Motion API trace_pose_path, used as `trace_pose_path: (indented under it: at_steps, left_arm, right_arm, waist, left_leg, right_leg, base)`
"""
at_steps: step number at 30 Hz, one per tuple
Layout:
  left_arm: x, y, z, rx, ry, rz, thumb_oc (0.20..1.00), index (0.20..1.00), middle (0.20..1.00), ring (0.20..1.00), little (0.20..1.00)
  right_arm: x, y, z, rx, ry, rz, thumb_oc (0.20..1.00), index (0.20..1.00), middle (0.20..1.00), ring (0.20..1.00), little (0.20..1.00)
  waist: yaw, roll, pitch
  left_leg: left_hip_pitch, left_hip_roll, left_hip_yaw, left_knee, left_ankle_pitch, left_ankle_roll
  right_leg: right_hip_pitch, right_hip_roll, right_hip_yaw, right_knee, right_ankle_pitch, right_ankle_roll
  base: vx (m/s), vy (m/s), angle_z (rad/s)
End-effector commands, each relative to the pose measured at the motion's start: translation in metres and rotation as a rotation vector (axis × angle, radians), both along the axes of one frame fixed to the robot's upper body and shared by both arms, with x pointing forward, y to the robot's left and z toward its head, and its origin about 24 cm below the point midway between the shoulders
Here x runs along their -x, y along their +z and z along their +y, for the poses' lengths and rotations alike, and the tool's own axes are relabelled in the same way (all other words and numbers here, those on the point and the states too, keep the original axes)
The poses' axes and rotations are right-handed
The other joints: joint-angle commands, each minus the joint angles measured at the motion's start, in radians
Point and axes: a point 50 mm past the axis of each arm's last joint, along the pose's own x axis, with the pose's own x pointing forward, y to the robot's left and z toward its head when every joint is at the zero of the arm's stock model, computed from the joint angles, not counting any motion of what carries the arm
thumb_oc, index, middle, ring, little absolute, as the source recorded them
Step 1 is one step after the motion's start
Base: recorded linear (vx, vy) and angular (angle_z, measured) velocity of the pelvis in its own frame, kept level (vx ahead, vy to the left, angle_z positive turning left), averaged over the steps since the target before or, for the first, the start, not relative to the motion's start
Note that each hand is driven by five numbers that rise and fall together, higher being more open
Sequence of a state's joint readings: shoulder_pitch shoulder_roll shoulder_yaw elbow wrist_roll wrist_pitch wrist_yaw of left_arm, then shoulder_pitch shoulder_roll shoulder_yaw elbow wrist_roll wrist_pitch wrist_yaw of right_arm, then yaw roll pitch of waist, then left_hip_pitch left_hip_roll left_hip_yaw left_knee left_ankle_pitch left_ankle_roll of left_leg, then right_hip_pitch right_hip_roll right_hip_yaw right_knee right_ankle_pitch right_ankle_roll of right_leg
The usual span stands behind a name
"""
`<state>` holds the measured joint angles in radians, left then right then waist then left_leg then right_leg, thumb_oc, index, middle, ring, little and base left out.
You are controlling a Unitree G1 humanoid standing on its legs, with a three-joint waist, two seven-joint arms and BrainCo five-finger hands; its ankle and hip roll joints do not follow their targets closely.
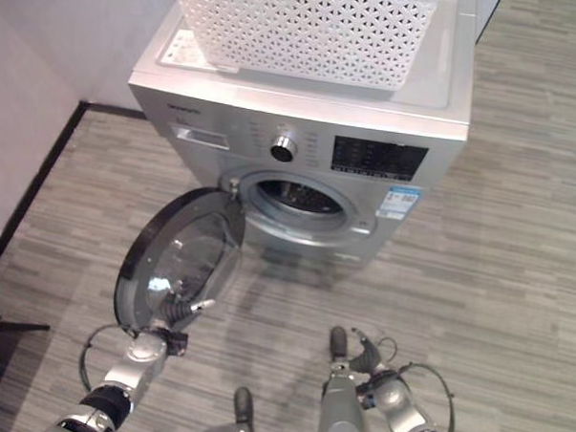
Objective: Grab the laundry basket,head to the washer,open it,put in the laundry and shut it.
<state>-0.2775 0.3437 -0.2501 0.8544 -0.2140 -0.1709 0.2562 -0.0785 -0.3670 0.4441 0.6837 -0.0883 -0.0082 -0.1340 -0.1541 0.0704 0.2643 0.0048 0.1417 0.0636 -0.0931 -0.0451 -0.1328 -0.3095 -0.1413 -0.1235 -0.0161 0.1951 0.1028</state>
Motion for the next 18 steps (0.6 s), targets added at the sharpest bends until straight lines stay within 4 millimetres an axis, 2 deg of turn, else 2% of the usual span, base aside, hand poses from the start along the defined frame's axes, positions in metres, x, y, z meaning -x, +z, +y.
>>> trace_pose_path:
  at_steps: [1,4,9,12,18]
  left_arm:
    - [-0.013,0.02,0.024,-0.159,0.096,-0.085,1.0,1.0,1.0,1.0,1.0]
    - [-0.018,0.024,0.03,-0.215,0.153,-0.091,1.0,1.0,1.0,1.0,1.0]
    - [-0.025,0.04,0.054,-0.309,0.275,-0.12,1.0,1.0,1.0,1.0,1.0]
    - [-0.024,0.046,0.069,-0.332,0.33,-0.123,1.0,1.0,1.0,1.0,1.0]
    - [-0.023,0.054,0.083,-0.349,0.364,-0.131,1.0,1.0,1.0,1.0,1.0]
  right_arm:
    - [-0.001,0.005,0.02,-0.082,0.018,-0.076,1.0,1.0,1.0,1.0,1.0]
    - [-0.002,0.007,0.02,-0.078,0.022,-0.091,1.0,1.0,1.0,1.0,1.0]
    - [-0.005,0.01,0.02,-0.07,0.04,-0.115,1.0,1.0,1.0,1.0,1.0]
    - [-0.004,0.011,0.019,-0.072,0.038,-0.118,1.0,1.0,1.0,1.0,1.0]
    - [-0.002,0.01,0.016,-0.071,0.039,-0.111,1.0,1.0,1.0,1.0,1.0]
  waist:
    - [0.011,-0.041,0.006]
    - [0.007,-0.047,0.014]
    - [0.003,-0.057,0.025]
    - [0.003,-0.058,0.028]
    - [0.003,-0.057,0.026]
  left_leg:
    - [0.082,-0.03,0.025,0.006,-0.114,0.051]
    - [0.081,-0.027,0.024,0.006,-0.113,0.048]
    - [0.077,-0.023,0.025,0.006,-0.108,0.041]
    - [0.076,-0.021,0.025,0.006,-0.107,0.038]
    - [0.075,-0.019,0.026,0.006,-0.106,0.035]
  right_leg:
    - [-0.104,-0.094,0.042,0.169,-0.122,0.081]
    - [-0.104,-0.094,0.039,0.17,-0.121,0.081]
    - [-0.105,-0.097,0.032,0.171,-0.118,0.083]
    - [-0.103,-0.098,0.028,0.171,-0.118,0.083]
    - [-0.1,-0.099,0.026,0.17,-0.117,0.084]
  base:
    - [-0.03,-0.031,0.02]
    - [0.0,0.0,0.0]
    - [0.0,0.0,0.0]
    - [0.0,0.0,0.0]
    - [0.0,-0.003,0.02]
